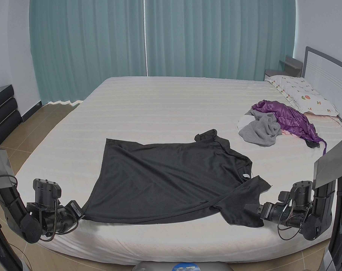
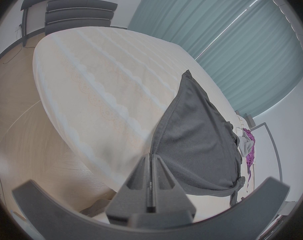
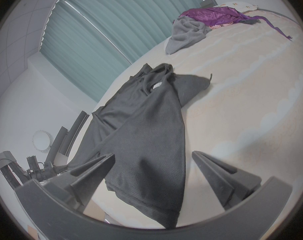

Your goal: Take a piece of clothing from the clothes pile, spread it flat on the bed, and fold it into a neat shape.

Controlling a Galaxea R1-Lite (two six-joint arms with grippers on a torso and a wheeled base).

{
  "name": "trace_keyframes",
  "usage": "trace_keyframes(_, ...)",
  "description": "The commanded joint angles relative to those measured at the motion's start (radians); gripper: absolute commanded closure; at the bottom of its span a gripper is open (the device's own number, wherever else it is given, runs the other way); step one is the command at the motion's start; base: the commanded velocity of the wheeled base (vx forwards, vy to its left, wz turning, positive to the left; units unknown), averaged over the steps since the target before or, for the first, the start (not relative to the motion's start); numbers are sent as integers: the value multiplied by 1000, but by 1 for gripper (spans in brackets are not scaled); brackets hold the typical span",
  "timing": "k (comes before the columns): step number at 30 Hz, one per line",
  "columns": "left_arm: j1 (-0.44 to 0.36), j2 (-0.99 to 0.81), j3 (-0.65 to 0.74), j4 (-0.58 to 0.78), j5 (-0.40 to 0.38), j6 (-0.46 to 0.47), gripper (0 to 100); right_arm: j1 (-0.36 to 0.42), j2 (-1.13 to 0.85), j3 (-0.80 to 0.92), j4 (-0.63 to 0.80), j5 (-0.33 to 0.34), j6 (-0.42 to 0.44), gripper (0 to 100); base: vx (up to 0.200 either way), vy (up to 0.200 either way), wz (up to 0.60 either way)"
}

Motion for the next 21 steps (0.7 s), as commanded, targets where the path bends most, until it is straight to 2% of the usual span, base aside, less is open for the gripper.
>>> trace_keyframes(1,0,4,0,0,0,0,100,20,54,-1,-12,-1,1,100,0,0,0)
trace_keyframes(9,0,-1,3,0,0,1,100,-1,-26,76,-11,-4,-4,100,0,0,0)
trace_keyframes(15,0,-4,8,0,1,7,100,-52,-115,131,1,14,3,100,0,0,0)
trace_keyframes(17,0,-6,9,0,5,10,100,-80,-150,131,43,15,1,100,0,0,0)
trace_keyframes(21,0,-18,9,1,9,12,100,-78,-237,131,201,38,-8,100,0,0,0)
